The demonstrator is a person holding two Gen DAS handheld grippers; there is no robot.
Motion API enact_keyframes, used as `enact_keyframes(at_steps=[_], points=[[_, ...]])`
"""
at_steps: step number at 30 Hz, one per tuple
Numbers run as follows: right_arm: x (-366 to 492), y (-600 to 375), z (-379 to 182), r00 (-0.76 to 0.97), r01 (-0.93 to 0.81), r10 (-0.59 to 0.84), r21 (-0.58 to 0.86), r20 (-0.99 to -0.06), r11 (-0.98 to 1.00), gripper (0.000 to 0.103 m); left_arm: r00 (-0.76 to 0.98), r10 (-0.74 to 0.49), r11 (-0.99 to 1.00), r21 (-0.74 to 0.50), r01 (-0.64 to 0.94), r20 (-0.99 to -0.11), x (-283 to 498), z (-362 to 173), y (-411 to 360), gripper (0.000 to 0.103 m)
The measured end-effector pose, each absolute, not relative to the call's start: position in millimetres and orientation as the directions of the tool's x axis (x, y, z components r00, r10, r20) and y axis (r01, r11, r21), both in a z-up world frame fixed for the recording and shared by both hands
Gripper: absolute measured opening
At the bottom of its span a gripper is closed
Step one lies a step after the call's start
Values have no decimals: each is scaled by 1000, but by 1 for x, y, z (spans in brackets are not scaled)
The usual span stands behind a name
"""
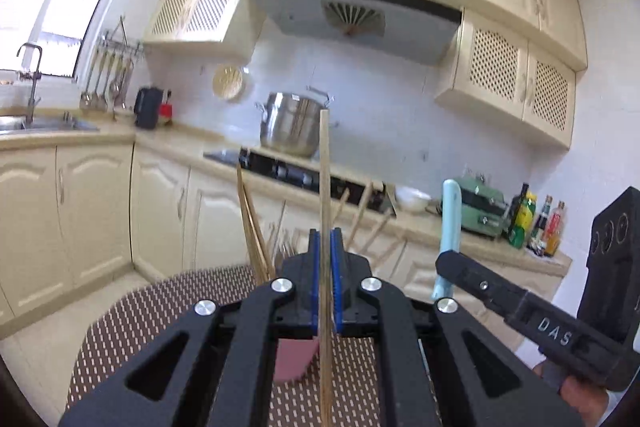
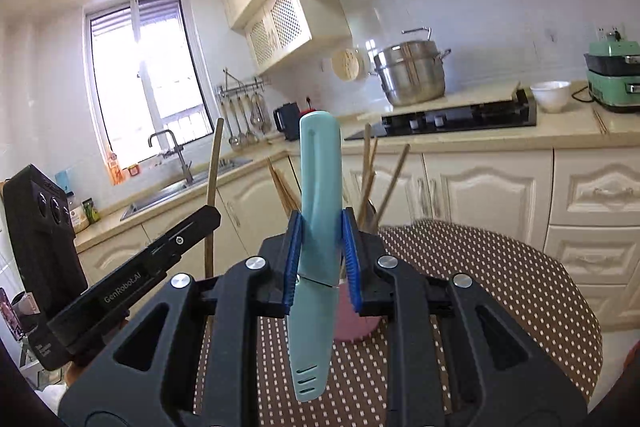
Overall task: Organize utensils
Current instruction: 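Carry the chopstick with the left tool while the right tool carries the knife over the cup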
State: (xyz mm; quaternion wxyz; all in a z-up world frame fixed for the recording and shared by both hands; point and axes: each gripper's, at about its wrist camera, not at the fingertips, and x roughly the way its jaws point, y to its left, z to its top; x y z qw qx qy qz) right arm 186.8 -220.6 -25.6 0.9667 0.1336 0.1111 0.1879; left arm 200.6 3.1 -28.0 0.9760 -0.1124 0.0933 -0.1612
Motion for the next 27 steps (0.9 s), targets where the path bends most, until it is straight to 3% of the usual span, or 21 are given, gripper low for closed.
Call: enact_keyframes(at_steps=[12, 27], points=[[243, -196, -16, 924, -360, 382, 272, -30, 893, 21, 964, -261, 942, -204, 265, 48, 246, -5, -2, 5], [279, -189, -39, 939, -335, 343, 198, -6, 921, 20, 976, -191, 949, -234, 212, 107, 299, -13, 1, 6]])
